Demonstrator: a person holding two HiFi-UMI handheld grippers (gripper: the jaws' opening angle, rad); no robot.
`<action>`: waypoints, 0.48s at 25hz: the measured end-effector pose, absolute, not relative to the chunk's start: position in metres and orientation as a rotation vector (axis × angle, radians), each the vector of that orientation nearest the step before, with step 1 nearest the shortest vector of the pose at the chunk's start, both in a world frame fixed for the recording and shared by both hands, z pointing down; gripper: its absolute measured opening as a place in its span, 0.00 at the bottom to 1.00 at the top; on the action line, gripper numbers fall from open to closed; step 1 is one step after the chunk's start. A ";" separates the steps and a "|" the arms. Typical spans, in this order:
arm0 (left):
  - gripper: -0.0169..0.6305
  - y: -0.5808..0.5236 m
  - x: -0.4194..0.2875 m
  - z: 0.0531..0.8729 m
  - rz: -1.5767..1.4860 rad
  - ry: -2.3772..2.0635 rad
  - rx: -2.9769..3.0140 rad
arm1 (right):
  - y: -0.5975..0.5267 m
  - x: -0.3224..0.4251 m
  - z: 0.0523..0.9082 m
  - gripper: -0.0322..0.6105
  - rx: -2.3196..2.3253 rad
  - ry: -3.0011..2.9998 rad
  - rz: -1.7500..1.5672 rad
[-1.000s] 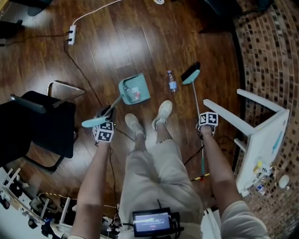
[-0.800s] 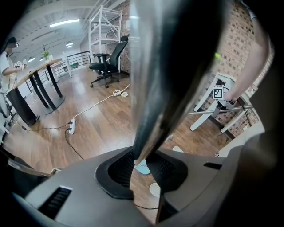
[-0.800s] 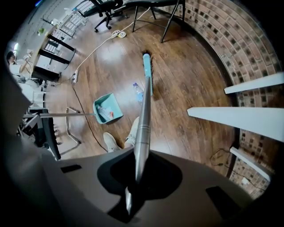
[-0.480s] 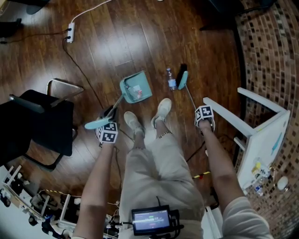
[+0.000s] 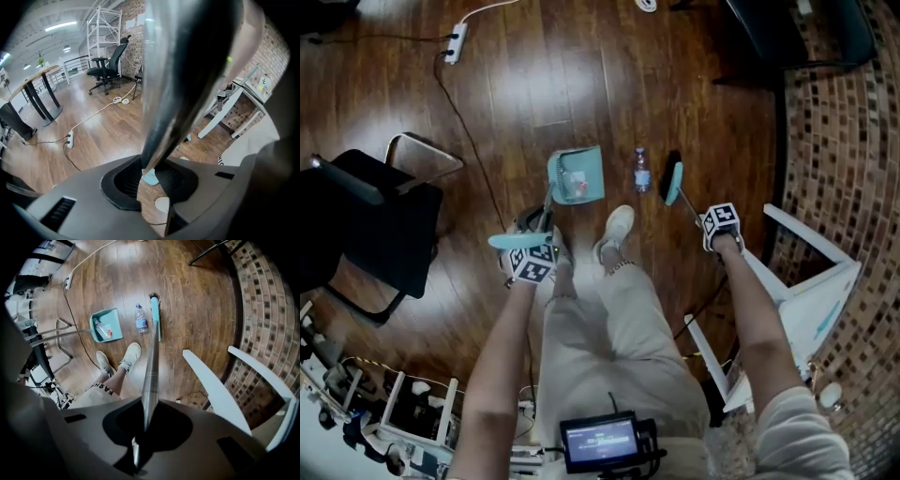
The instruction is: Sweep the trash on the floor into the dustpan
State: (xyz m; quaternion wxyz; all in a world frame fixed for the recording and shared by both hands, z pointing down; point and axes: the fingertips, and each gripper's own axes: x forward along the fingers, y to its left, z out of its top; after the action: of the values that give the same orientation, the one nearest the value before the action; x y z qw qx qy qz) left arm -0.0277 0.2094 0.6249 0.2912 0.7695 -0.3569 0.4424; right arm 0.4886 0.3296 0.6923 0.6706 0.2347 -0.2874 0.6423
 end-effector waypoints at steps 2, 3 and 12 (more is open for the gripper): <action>0.15 0.208 -0.027 0.626 1.176 -0.959 2.046 | 0.316 0.480 0.700 0.12 0.495 -0.630 1.424; 0.15 0.208 -0.027 0.626 1.176 -0.964 2.044 | 0.313 0.472 0.703 0.12 0.478 -0.632 1.409; 0.15 0.216 -0.026 0.627 1.178 -0.977 2.032 | 0.311 0.384 0.720 0.12 0.323 -0.723 1.226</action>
State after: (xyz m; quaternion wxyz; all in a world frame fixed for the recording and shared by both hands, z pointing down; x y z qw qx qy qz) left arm -0.0257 0.2156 0.6267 0.2944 0.7635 -0.3669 0.4425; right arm 0.3836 0.3112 0.7202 0.7453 0.1477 -0.3301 0.5601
